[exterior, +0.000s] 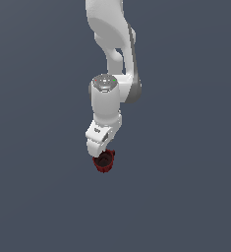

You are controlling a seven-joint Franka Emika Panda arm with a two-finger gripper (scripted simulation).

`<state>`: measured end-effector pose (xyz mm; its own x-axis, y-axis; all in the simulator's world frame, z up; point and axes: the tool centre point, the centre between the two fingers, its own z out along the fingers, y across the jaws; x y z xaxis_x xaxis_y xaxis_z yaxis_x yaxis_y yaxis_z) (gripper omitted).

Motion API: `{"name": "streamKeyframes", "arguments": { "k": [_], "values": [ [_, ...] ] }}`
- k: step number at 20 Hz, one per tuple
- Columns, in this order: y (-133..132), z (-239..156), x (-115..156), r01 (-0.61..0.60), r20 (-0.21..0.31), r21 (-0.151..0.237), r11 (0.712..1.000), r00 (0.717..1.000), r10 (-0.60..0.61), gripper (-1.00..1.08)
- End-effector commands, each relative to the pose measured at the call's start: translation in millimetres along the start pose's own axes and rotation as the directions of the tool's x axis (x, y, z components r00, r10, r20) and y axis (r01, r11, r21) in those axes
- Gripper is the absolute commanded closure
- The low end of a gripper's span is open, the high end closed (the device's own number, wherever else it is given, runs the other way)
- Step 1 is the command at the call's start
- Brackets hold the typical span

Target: Pick up the object and move it to a goal position.

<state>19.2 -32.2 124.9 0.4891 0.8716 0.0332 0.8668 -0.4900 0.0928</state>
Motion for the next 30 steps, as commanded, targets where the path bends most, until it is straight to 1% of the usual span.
{"name": "streamKeyframes", "arguments": {
  "k": [1,5,9,15,19,22,30],
  "values": [
    [2,3,-2,0.068,-0.002,-0.004,0.998,0.998,-0.068,-0.20],
    [4,9,-6,0.174,-0.003,-0.012,0.985,0.985,-0.174,-0.20],
    [6,14,-10,0.268,-0.004,-0.019,0.963,0.963,-0.268,-0.20],
    [8,19,-13,0.368,-0.004,-0.026,0.930,0.930,-0.368,-0.20],
    [8,21,-15,0.407,-0.004,-0.030,0.913,0.913,-0.408,-0.20],
    [9,21,-15,0.424,-0.004,-0.031,0.905,0.906,-0.424,-0.20],
    [9,27,-16,0.426,-0.004,-0.031,0.904,0.905,-0.426,-0.20]
  ]
}}
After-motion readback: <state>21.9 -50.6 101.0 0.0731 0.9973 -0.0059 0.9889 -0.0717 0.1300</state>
